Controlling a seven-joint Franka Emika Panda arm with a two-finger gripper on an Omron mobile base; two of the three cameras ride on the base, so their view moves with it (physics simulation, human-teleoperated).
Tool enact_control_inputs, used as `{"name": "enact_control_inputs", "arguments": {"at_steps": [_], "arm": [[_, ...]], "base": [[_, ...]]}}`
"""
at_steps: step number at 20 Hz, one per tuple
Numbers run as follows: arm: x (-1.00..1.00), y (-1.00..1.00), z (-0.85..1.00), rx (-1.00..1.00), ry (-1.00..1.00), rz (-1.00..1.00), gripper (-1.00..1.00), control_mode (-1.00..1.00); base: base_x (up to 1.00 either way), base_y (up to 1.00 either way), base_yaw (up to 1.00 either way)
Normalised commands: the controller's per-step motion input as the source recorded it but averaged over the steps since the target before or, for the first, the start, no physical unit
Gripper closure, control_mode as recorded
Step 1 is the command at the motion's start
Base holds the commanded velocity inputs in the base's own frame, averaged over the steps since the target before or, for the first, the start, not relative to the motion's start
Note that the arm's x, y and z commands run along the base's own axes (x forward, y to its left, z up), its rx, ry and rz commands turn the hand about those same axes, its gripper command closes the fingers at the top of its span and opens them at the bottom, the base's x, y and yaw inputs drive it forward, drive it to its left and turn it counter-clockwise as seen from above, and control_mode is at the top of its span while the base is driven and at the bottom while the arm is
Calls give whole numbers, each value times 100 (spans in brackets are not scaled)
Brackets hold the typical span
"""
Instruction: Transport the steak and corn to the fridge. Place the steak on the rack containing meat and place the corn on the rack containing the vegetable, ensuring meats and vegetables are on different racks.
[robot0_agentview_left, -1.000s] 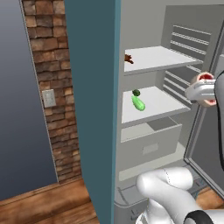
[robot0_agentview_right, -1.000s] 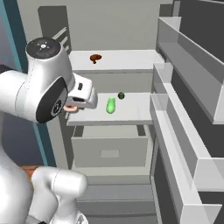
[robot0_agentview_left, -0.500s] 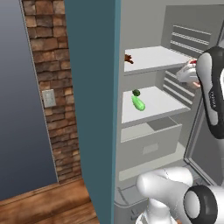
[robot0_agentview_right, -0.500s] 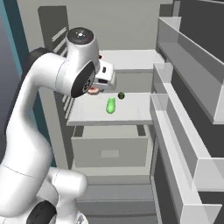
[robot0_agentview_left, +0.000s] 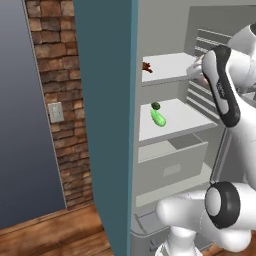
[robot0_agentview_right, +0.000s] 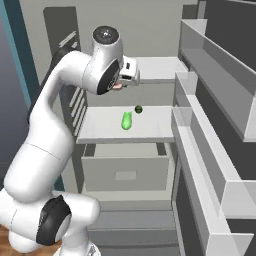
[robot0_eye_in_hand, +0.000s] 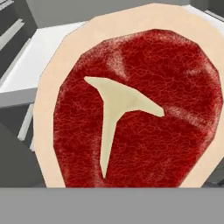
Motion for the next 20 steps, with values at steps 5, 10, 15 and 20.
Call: {"name": "enact_control_inputs", "arguments": {"at_steps": [5,10,15,20], "arm": [[100,-19,12,0,0,0,100,-100],[100,-18,0,0,0,4,100,-100],[100,-15,-7,0,4,0,100,-100],[92,-9,-27,0,1,1,100,-100]], "base": [[0,0,0],[0,0,0],[0,0,0],[0,0,0]]}}
